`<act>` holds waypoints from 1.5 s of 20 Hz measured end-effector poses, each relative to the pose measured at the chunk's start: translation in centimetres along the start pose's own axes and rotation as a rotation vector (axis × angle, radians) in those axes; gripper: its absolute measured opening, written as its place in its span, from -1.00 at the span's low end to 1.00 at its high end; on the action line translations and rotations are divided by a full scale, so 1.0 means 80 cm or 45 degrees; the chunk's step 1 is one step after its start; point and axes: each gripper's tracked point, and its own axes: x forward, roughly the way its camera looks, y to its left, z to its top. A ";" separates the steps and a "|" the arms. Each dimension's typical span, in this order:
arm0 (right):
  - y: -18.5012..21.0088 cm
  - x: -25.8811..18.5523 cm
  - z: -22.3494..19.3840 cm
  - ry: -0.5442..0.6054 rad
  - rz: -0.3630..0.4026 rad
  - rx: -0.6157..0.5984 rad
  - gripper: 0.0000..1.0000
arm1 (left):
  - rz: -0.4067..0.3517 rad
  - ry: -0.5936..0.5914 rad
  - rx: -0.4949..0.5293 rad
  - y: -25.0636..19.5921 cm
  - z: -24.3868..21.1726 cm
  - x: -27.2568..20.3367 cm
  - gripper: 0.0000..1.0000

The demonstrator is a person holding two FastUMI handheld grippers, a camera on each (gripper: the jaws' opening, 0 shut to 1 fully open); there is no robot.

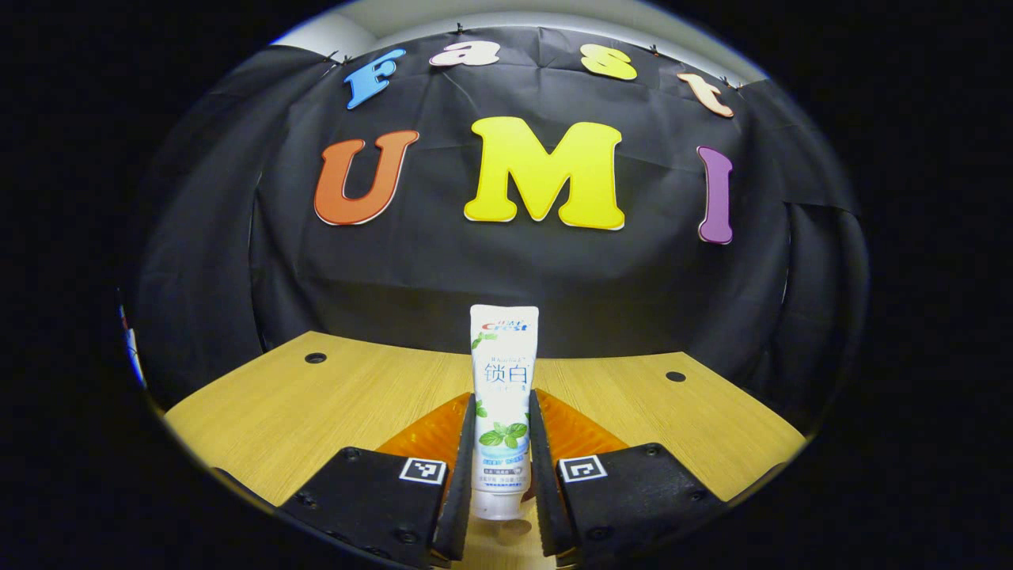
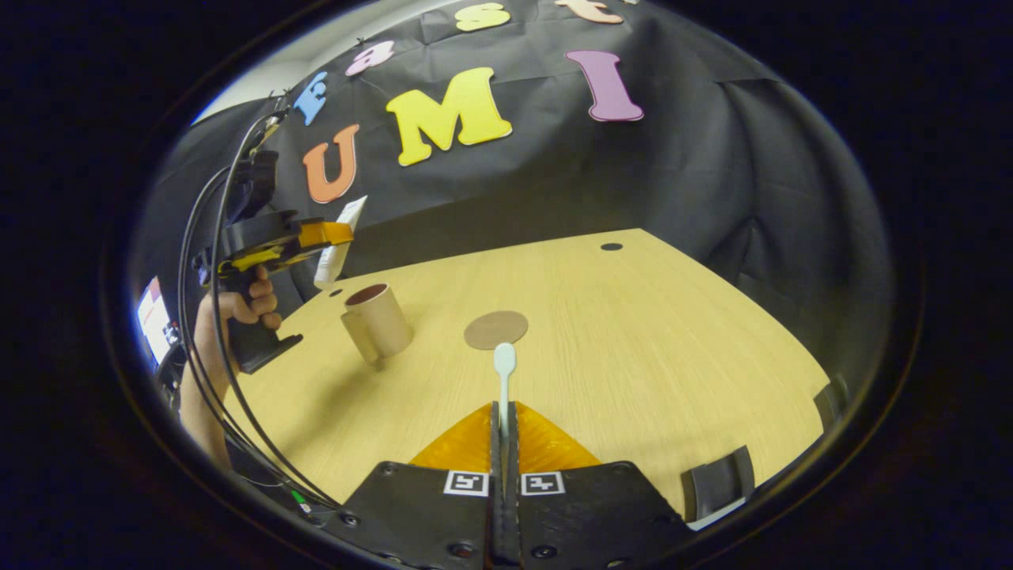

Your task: Put the toothbrush and toothpaste on the desktop into the cup, then pick up the cup and place it on the coaster on the desktop.

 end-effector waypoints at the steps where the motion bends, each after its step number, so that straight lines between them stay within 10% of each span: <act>1: -0.001 0.001 -0.001 0.001 0.001 0.004 -1.00 | -0.013 0.006 -0.013 -0.002 -0.005 0.005 -0.25; 16: 0.000 0.010 -0.006 0.024 0.034 0.025 -1.00 | -0.009 0.062 -0.081 0.012 -0.028 0.021 -0.08; 18: 0.009 0.008 -0.006 0.020 0.064 0.024 -1.00 | 0.004 0.047 -0.075 0.018 -0.025 0.014 0.02; 22: 0.049 0.007 0.010 -0.052 0.170 -0.046 -1.00 | 0.019 0.006 -0.043 0.025 -0.015 -0.006 0.93; 30: 0.170 0.022 0.114 -0.355 0.385 -0.267 -1.00 | 0.086 -0.161 0.012 0.073 0.037 -0.074 0.96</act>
